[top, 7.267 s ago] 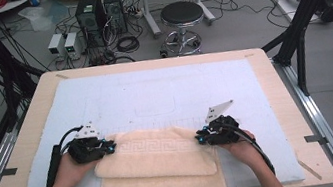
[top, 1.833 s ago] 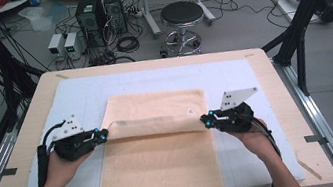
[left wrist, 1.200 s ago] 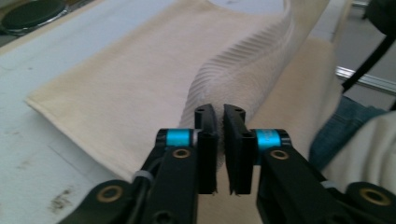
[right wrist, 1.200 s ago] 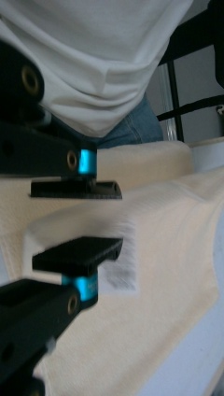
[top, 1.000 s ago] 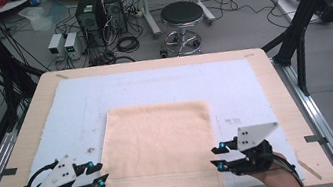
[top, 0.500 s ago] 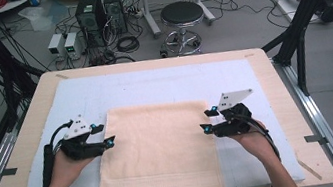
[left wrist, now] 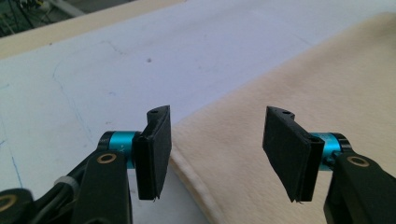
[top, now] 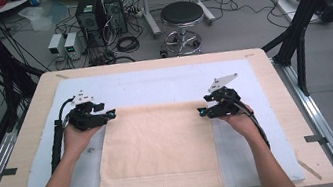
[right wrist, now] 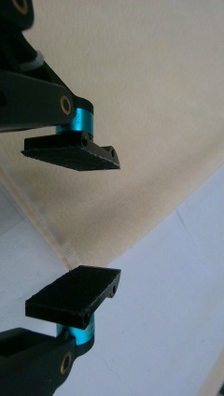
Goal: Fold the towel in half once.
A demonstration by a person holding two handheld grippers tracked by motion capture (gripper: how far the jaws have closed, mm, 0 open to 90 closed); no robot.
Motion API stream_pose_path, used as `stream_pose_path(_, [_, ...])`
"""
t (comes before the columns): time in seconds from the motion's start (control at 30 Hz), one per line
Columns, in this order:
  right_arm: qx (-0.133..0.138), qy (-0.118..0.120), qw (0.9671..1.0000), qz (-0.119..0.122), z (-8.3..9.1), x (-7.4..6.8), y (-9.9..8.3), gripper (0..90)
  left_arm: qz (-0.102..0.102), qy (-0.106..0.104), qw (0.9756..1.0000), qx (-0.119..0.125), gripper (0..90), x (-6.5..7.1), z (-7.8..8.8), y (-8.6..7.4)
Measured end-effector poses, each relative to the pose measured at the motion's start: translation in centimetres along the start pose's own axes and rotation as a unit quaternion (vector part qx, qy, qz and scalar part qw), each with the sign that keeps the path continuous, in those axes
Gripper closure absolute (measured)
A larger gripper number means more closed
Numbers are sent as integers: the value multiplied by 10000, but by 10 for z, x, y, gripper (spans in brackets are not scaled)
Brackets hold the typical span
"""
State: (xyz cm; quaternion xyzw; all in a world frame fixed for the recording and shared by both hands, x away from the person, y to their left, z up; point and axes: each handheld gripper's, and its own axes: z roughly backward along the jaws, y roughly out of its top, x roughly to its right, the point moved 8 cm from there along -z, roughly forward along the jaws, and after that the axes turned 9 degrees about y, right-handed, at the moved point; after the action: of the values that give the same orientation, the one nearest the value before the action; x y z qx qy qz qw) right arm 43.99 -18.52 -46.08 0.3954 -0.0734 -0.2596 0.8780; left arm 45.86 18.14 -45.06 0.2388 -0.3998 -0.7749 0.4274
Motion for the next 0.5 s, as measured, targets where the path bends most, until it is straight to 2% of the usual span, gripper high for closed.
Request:
stream_pose_path(0.03, [-59,-23,10000,-11,-4,3,-2,386,119,-33,9999,-17,423,-2,-5,-1])
stream_pose_path(0.1, [-125,-34,9999,-87,-10,5,-6,377,506,-45,9987,-29,416,-7,-14,-5])
stream_pose_path(0.17, [-136,-30,9998,-141,-15,8,-8,375,535,21,9985,-64,383,-8,-19,-8])
stream_pose_path(0.33, [-255,27,9994,-247,-23,15,-17,377,269,108,9986,-437,378,-8,-32,-21])
stream_pose_path(0.4, [-263,69,9993,-237,-24,17,-18,384,321,6,9978,-583,378,-7,-36,-27])
stream_pose_path(0.43, [-259,109,9991,-302,-25,16,-18,399,370,-32,9977,-563,385,-7,-37,-28])
stream_pose_path(0.47, [-268,174,9991,-270,-26,16,-18,425,410,-26,9976,-555,389,-8,-37,-27])
stream_pose_path(0.5, [-280,247,9990,-250,-27,15,-19,448,374,5,9977,-571,411,-9,-36,-28])
